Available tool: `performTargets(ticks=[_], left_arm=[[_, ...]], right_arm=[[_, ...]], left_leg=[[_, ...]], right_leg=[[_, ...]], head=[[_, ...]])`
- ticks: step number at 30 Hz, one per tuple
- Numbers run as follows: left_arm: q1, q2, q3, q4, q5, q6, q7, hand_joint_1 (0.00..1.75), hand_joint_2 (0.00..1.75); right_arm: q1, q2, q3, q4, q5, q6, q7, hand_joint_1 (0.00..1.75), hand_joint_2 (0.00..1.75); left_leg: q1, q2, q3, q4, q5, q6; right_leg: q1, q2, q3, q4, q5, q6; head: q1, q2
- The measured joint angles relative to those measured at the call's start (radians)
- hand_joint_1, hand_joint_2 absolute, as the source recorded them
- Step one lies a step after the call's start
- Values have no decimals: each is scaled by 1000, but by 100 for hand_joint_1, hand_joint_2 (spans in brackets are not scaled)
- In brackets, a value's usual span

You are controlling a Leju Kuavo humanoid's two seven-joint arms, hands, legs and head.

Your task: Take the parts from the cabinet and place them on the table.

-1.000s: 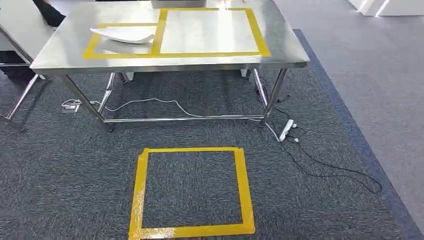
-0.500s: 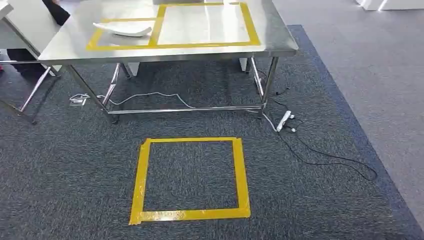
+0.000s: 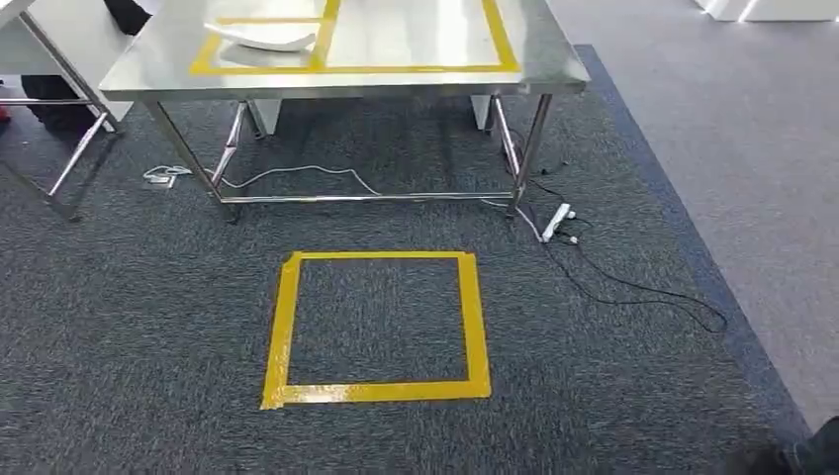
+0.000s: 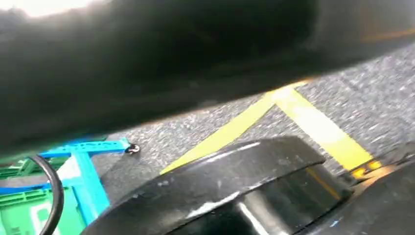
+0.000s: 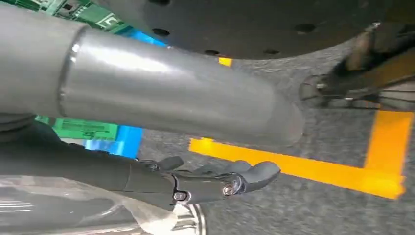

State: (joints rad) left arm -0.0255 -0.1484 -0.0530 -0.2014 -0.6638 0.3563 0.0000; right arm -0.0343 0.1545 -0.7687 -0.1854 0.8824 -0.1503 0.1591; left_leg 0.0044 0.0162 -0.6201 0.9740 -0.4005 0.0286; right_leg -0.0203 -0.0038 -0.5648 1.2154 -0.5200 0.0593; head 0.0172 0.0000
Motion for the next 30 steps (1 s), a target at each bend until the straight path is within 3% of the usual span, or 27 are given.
performTargets(ticks=[1, 2, 3, 5, 7, 9, 10, 11, 12, 13, 14, 16, 17, 18, 21, 22, 23, 24, 26, 27, 28, 29, 30], left_arm=[[-1, 0, 0, 0, 0, 0, 0, 0, 0], [-3, 0, 0, 0, 1, 0, 0, 0, 0], [-3, -2, 0, 0, 3, 0, 1, 0, 0], [-5, 0, 0, 0, 11, 0, 4, 0, 0], [0, 0, 0, 2, 13, -4, 18, 0, 0], [3, 0, 1, 2, 13, -13, 40, 0, 0], [3, 0, 1, 2, 15, -22, 43, 0, 0], [2, 1, 2, 3, 18, -32, 45, 0, 0], [1, 2, 2, 3, 22, -40, 50, 0, 0], [1, 2, 2, 3, 23, -43, 52, 0, 0], [1, 2, 2, 3, 23, -46, 52, 0, 0], [1, 3, 2, 3, 20, -47, 52, 0, 0], [0, 4, 2, 3, 16, -46, 51, 0, 0], [-2, 5, 2, 3, 14, -45, 51, 0, 0], [-2, 6, 2, 3, 13, -44, 51, 0, 0], [-3, 6, 2, 3, 13, -45, 51, 0, 0], [-2, 7, 2, 3, 13, -46, 51, 0, 0], [-2, 8, 2, 3, 13, -47, 50, 0, 0], [-1, 9, 2, 3, 11, -49, 50, 0, 0], [-1, 11, 2, 4, 11, -49, 51, 0, 0], [-1, 13, 2, 4, 11, -50, 53, 0, 0], [-1, 14, 2, 5, 11, -50, 54, 0, 0], [-1, 15, 2, 5, 10, -50, 54, 0, 0]], right_arm=[[-2, 0, 0, 0, 0, 0, 0, 0, 0], [-5, 0, 0, 0, 0, 0, -2, 0, 0], [-8, 0, 0, 0, 1, 0, -4, 0, 0], [-8, 0, 0, 0, 1, 1, -6, 0, 0], [-4, 0, 0, 0, 2, 1, -6, 0, 0], [-3, 0, -1, 0, 7, 2, -6, 0, 0], [-2, 0, -1, 0, 8, 2, -6, 0, 0], [-1, 0, -1, 0, 11, 3, -7, 0, 0], [0, 0, -1, 0, 13, 5, -7, 0, 0], [0, 0, -1, 0, 13, 5, -7, 0, 0], [1, 0, -1, 0, 13, 5, -7, 0, 0], [0, 0, -1, 0, 13, 5, -7, 0, 0], [0, 0, -1, 0, 13, 5, -8, 0, 0], [-1, 1, -1, 0, 13, 6, -8, 0, 0], [-2, 1, -1, 0, 13, 7, -11, 0, 0], [-2, 1, -1, 0, 13, 8, -14, 0, 0], [-1, 1, -1, 0, 12, 8, -15, 0, 0], [0, 1, -1, 0, 12, 10, -18, 0, 0], [0, 1, -2, 0, 10, 10, -22, 0, 0], [1, 1, -2, 0, 10, 10, -24, 0, 0], [2, 1, -2, 0, 10, 11, -26, 0, 0], [4, 1, -2, 0, 10, 11, -28, 0, 0], [4, 1, -2, 0, 11, 13, -29, 0, 0]], left_leg=[[2, -1, -12, 7, 11, -6], [-3, -3, -22, 16, 18, -13], [-3, -3, -28, 25, 27, -19], [0, -2, -32, 16, 49, -35], [8, -4, -38, 17, 51, -47], [8, -6, -58, 93, -74, -54], [8, -7, -70, 156, -129, -57], [8, -7, -88, 262, -185, -60], [8, -7, -93, 320, -190, -60], [8, -7, -82, 336, -169, -58], [7, -8, -46, 303, -132, -53], [2, -9, 69, 135, -86, -35], [-2, -11, 124, 52, -89, -24], [-4, -11, 146, 13, -101, -17], [-8, -11, 139, -1, -105, -9], [2, -9, 143, -20, -101, -6], [2, -6, 140, -25, -95, 1], [3, -6, 132, -25, -92, 5], [0, -5, 117, -18, -86, 9], [-1, -4, 110, -15, -84, 8], [-2, -4, 106, -12, -82, 8], [-3, -4, 102, -7, -81, 7], [-3, -4, 99, -3, -80, 5]], right_leg=[[-4, 0, 69, -88, -2, 3], [-6, 0, 159, -202, -42, 3], [-2, 5, 204, -285, -77, -7], [3, 6, 180, -278, -85, -31], [0, -2, 164, -277, -63, -58], [1, -4, 144, -277, -44, -67], [2, -5, 134, -276, -35, -69], [5, -6, 117, -275, -22, -71], [7, -7, 105, -273, -13, -70], [9, -7, 93, -271, -6, -69], [11, -7, 88, -265, 0, -68], [15, -6, 73, -256, 8, -65], [16, -6, 69, -254, 10, -63], [20, -6, 60, -250, 13, -58], [17, -10, 53, -249, 26, -39], [22, -11, 46, -246, 23, -35], [19, -6, 30, -226, 0, -30], [18, -3, 6, -172, -40, -27], [15, 0, -72, 4, -121, -20], [15, 0, -97, 62, -136, -17], [15, 0, -101, 74, -131, -17], [14, 0, -76, 35, -97, -18], [14, 0, -27, -50, -52, -19]], head=[[0, 0], [4, 0], [5, 1], [2, 0], [2, 0], [-3, 0], [-5, 0], [-9, 0], [-10, 0], [-11, 0], [-11, 0], [-11, 0], [-11, 0], [-9, 0], [-11, 0], [-11, 0], [-8, 0], [0, 0], [6, 0], [5, 0], [6, 0], [6, 0], [6, 0]])
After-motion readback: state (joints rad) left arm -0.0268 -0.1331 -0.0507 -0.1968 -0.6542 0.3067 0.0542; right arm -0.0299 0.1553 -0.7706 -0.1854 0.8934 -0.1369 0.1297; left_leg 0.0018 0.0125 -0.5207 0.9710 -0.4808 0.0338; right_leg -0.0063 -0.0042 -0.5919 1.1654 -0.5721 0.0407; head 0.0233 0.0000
